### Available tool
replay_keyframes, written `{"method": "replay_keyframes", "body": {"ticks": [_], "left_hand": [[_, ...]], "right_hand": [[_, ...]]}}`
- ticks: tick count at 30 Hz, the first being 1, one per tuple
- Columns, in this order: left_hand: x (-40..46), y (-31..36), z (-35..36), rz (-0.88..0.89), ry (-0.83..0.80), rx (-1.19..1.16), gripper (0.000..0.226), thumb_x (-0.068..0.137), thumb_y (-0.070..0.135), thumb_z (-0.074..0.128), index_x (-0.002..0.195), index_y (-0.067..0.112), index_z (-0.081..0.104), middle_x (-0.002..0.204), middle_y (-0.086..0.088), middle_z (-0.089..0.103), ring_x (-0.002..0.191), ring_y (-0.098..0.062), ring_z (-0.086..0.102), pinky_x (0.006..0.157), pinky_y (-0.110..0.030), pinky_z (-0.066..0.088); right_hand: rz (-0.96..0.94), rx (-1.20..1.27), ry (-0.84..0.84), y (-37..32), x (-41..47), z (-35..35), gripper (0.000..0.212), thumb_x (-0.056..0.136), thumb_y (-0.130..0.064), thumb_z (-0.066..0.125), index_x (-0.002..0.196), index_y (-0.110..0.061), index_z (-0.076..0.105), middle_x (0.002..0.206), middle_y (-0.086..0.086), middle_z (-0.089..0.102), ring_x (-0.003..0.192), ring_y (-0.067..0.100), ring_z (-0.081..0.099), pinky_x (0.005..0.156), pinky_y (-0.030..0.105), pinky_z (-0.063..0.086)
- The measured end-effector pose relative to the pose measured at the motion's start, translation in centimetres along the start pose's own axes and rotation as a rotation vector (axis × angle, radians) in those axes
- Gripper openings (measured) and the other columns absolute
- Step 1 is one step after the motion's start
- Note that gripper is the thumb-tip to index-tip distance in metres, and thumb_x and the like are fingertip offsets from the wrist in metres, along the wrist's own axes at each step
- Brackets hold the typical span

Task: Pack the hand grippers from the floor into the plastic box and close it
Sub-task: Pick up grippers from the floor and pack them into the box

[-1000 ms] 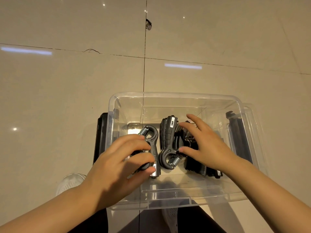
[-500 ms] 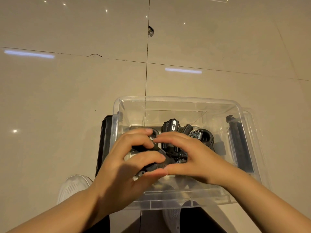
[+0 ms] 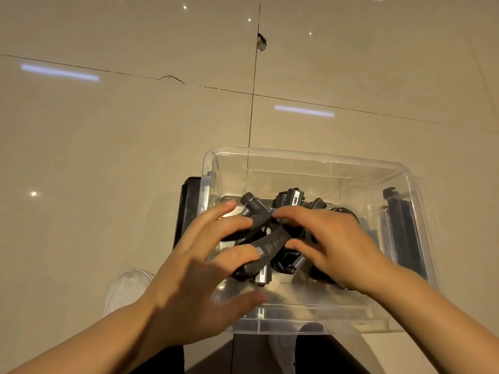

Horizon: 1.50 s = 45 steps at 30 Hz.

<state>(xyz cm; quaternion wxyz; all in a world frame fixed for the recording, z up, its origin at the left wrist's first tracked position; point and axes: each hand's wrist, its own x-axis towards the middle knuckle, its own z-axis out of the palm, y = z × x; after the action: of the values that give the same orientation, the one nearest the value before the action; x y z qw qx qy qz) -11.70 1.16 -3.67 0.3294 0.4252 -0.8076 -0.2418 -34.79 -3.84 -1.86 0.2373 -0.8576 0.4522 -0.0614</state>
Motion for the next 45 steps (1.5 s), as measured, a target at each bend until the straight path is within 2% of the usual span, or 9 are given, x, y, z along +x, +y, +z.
{"method": "replay_keyframes", "body": {"ticks": [4, 15, 22, 26, 30, 33, 35, 39, 45], "left_hand": [[-0.3, -1.2, -0.1, -0.1, -0.078, 0.237, 0.062, 0.079, 0.07, 0.049, 0.127, 0.032, 0.046, 0.14, 0.0, 0.039, 0.14, -0.026, 0.023, 0.107, -0.066, 0.019], [-0.8, -1.7, 0.4, -0.228, -0.121, 0.152, 0.066, 0.081, 0.062, 0.047, 0.14, 0.034, 0.033, 0.154, 0.004, 0.018, 0.145, -0.02, 0.005, 0.108, -0.062, 0.016], [-0.9, -1.9, 0.4, -0.23, -0.129, 0.136, 0.059, 0.086, 0.067, 0.034, 0.139, 0.04, 0.034, 0.154, 0.008, 0.017, 0.145, -0.019, 0.003, 0.109, -0.06, 0.014], [-1.0, -2.0, 0.4, -0.233, -0.134, 0.144, 0.057, 0.087, 0.066, 0.036, 0.137, 0.039, 0.037, 0.153, 0.008, 0.018, 0.145, -0.019, 0.003, 0.11, -0.058, 0.013], [-0.9, -2.0, 0.5, -0.229, -0.127, 0.141, 0.054, 0.088, 0.065, 0.036, 0.135, 0.038, 0.04, 0.152, 0.006, 0.023, 0.145, -0.02, 0.005, 0.109, -0.06, 0.015], [-0.8, -1.9, 0.5, -0.242, -0.122, 0.129, 0.054, 0.089, 0.066, 0.035, 0.133, 0.036, 0.044, 0.151, 0.004, 0.026, 0.145, -0.021, 0.006, 0.108, -0.062, 0.017], [-0.8, -1.7, 0.5, -0.261, -0.124, 0.125, 0.055, 0.089, 0.067, 0.032, 0.132, 0.035, 0.045, 0.15, 0.003, 0.028, 0.145, -0.02, 0.006, 0.108, -0.062, 0.017], [-0.7, -1.7, 0.5, -0.276, -0.134, 0.108, 0.056, 0.088, 0.068, 0.031, 0.133, 0.037, 0.042, 0.15, 0.004, 0.027, 0.145, -0.019, 0.004, 0.109, -0.062, 0.016], [-0.8, -1.7, 0.5, -0.274, -0.131, 0.1, 0.056, 0.088, 0.067, 0.034, 0.133, 0.036, 0.045, 0.151, 0.006, 0.026, 0.145, -0.019, 0.004, 0.109, -0.062, 0.015]], "right_hand": [[-0.075, -0.17, -0.021, 1.5, 0.4, -0.2, 0.053, 0.069, -0.008, 0.078, 0.114, -0.022, 0.054, 0.078, -0.003, 0.068, 0.066, 0.021, 0.063, 0.063, 0.023, 0.044], [-0.338, -0.304, -0.151, 2.2, 4.3, 4.0, 0.031, 0.087, -0.009, 0.036, 0.108, -0.009, 0.059, 0.087, 0.007, 0.063, 0.082, 0.028, 0.059, 0.075, 0.041, 0.051], [-0.255, -0.237, -0.121, 3.2, 3.2, 5.6, 0.046, 0.07, 0.003, 0.07, 0.114, -0.008, 0.063, 0.108, 0.012, 0.065, 0.102, 0.031, 0.062, 0.088, 0.041, 0.053], [-0.226, -0.157, -0.161, 3.0, 3.0, 6.4, 0.05, 0.07, 0.001, 0.07, 0.118, -0.009, 0.062, 0.119, 0.013, 0.063, 0.115, 0.033, 0.057, 0.105, 0.042, 0.038], [-0.161, -0.107, -0.173, 2.4, 3.3, 6.7, 0.039, 0.086, -0.028, 0.056, 0.121, -0.01, 0.058, 0.12, 0.01, 0.062, 0.117, 0.03, 0.056, 0.111, 0.039, 0.027], [-0.072, -0.081, -0.212, 1.4, 3.2, 7.5, 0.062, 0.084, -0.058, 0.049, 0.127, -0.013, 0.048, 0.126, 0.014, 0.055, 0.125, 0.035, 0.047, 0.107, 0.052, 0.035], [-0.017, -0.078, -0.269, 0.7, 3.0, 8.2, 0.078, 0.077, -0.067, 0.054, 0.135, -0.02, 0.033, 0.137, 0.016, 0.041, 0.135, 0.036, 0.032, 0.114, 0.053, 0.021], [0.042, 0.052, -0.311, 0.5, 2.9, 7.8, 0.09, 0.076, -0.06, 0.065, 0.146, -0.027, 0.019, 0.148, 0.007, 0.018, 0.143, 0.023, 0.005, 0.115, 0.034, -0.01], [0.017, 0.035, -0.367, 0.7, 3.0, 7.2, 0.093, 0.077, -0.057, 0.066, 0.149, -0.029, 0.014, 0.149, 0.004, 0.015, 0.144, 0.021, 0.002, 0.115, 0.03, -0.009]]}}
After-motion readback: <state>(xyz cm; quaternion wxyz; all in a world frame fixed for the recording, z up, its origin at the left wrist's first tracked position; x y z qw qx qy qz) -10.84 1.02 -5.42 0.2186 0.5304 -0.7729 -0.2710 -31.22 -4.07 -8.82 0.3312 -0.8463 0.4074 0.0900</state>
